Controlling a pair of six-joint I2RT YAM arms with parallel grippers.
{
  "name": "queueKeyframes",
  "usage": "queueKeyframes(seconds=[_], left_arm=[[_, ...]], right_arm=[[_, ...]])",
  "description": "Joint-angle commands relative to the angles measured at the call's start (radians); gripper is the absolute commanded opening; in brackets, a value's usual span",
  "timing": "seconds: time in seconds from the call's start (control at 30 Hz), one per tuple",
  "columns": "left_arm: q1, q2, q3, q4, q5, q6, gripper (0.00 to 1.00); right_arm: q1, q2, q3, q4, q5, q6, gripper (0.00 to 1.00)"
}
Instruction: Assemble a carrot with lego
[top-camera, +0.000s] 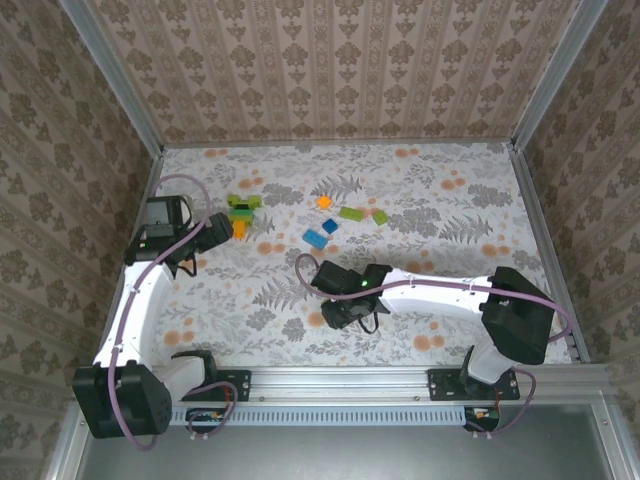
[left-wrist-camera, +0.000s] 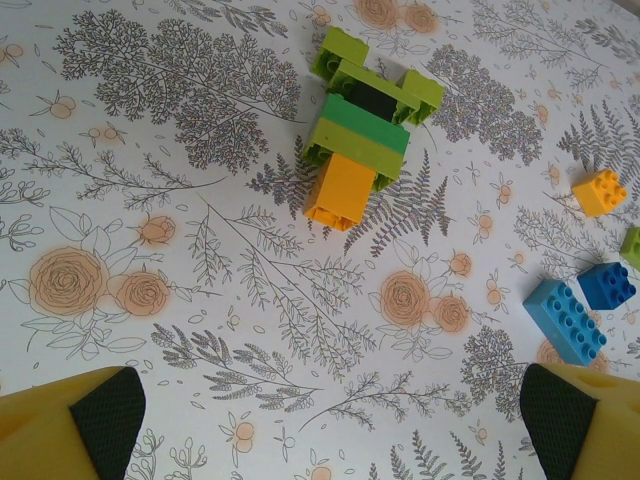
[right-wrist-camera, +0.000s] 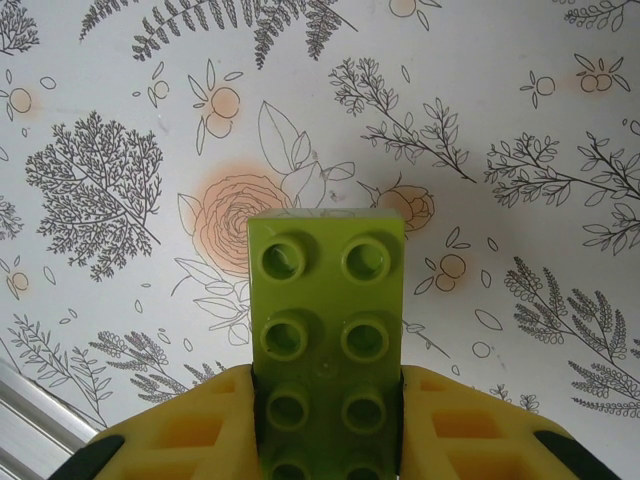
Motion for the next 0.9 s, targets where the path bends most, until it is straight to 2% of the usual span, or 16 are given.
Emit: queueKeyframes(seconds=[0.0, 0.4, 0.73, 0.87], left_arm=[[-0.008, 0.007, 0.021, -0.009, -0.006, 0.017, 1.0], [-0.043, 0.01, 0.019, -0.005, 0.005, 0.044, 1.0], [-0.159, -0.05, -0.012, 0.014, -0.069, 0.07, 1.0], [-0.175, -0.033, -0.004, 0.005, -0.074, 0.074, 1.0]], right_arm=[[0.009, 0.043, 0.016, -0.053, -0.006, 0.015, 0.29], [0.033, 0.109, 0.021, -0.111, 0.016, 0.011, 0.29], [0.044, 0.154, -0.015, -0.127, 0.026, -0.002, 0.29], [0.048, 0.136, -0.049, -0.125, 0.014, -0.004, 0.28]])
